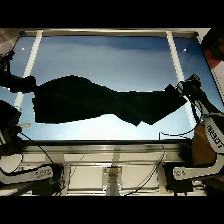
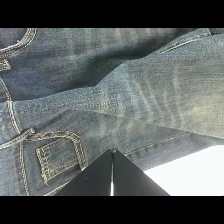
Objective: Fold the clothes and pants, and hang the long-sleeved shirts on hangers.
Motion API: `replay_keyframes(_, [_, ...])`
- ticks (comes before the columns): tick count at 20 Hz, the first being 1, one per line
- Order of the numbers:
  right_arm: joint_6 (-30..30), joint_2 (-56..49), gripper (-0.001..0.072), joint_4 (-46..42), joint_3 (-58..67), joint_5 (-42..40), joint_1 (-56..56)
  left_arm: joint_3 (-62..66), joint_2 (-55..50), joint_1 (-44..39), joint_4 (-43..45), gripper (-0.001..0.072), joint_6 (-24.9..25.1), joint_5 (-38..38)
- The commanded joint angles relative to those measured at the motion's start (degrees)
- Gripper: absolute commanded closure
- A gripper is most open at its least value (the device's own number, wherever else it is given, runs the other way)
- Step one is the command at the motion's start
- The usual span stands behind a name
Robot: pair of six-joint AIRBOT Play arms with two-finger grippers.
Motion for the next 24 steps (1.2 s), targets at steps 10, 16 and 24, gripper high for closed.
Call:
replay_keyframes(10, [-0.57,-0.37,0.042,-2.69,0.11,1.38,-0.61,0.0,-0.02,-0.02,-2.73,0.0673,0.04,-0.26])
replay_keyframes(16, [-3.91,-0.35,0.0225,0.46,0.13,-4.09,-0.55,0.0,-0.02,-0.02,-2.71,0.0673,0.07,-0.24])
replay_keyframes(24, [-6.4,-2.16,0.0275,0.17,0.11,-2.73,-0.55,0.0,-0.02,-0.02,-2.73,0.0673,0.07,-0.26])
